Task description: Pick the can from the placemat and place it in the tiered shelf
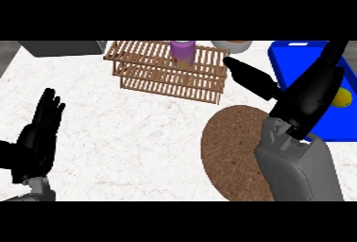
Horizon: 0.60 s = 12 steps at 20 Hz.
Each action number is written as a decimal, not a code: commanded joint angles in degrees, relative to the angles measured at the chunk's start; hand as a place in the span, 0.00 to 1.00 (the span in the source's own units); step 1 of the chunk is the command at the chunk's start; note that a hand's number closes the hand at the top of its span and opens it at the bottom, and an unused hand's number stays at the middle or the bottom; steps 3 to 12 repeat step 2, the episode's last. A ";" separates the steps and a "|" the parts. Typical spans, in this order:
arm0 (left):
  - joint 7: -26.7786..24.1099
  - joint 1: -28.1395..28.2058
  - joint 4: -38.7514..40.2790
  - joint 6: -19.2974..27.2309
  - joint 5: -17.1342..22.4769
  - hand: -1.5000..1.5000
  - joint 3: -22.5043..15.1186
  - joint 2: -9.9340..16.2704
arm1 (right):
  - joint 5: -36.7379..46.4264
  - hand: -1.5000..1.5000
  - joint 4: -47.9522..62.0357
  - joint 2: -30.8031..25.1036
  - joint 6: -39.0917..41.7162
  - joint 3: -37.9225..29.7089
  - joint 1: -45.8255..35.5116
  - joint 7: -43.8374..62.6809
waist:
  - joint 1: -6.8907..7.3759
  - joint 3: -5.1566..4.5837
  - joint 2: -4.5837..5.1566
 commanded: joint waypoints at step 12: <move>-2.88 2.61 -0.41 -1.98 1.16 0.50 -0.46 -0.08 | 1.51 0.00 -20.21 -1.42 11.60 3.60 13.10 4.68 | 1.51 -0.04 0.47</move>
